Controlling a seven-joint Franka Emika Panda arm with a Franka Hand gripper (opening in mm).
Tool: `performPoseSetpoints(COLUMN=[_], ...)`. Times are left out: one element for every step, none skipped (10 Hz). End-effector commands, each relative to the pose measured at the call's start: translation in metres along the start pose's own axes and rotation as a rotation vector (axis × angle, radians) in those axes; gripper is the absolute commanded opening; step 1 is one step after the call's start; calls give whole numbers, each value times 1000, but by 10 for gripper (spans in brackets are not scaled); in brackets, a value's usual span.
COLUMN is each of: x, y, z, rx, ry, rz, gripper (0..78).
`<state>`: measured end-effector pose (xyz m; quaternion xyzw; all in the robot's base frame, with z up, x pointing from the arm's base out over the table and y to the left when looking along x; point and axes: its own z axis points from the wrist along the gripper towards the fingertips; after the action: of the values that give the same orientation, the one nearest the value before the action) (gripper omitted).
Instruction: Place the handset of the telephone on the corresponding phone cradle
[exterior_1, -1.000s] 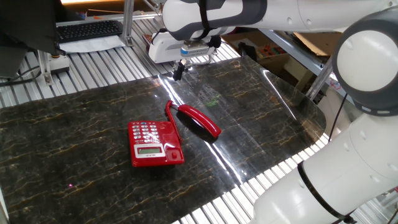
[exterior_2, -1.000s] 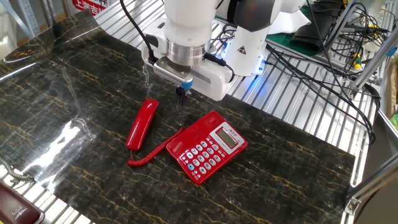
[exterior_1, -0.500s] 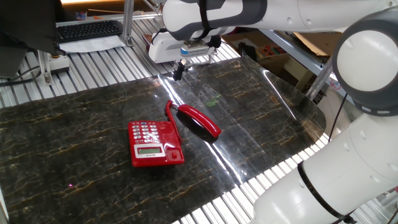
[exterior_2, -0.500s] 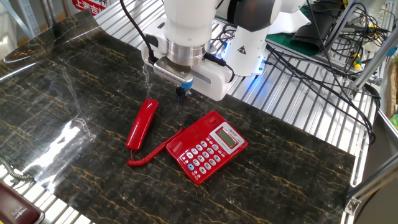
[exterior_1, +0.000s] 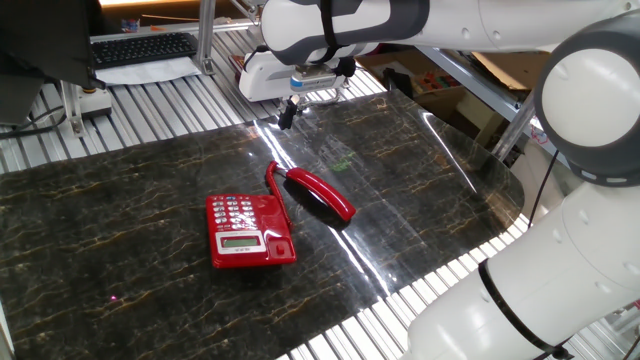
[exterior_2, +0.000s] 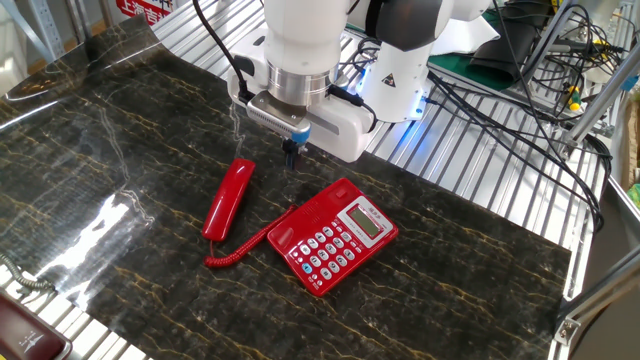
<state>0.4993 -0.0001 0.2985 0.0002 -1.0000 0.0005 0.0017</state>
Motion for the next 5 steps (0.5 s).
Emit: performPoseSetpoints(x=[0,0,0,0,0], y=[0,1,1,1,2], z=[0,-1,-2,-4,-5], rx=[2,51,46,46,45], ry=[42,39,38,42,47], rz=[-176,-179,-174,-175,-177], gripper=[0,0,0,0,0])
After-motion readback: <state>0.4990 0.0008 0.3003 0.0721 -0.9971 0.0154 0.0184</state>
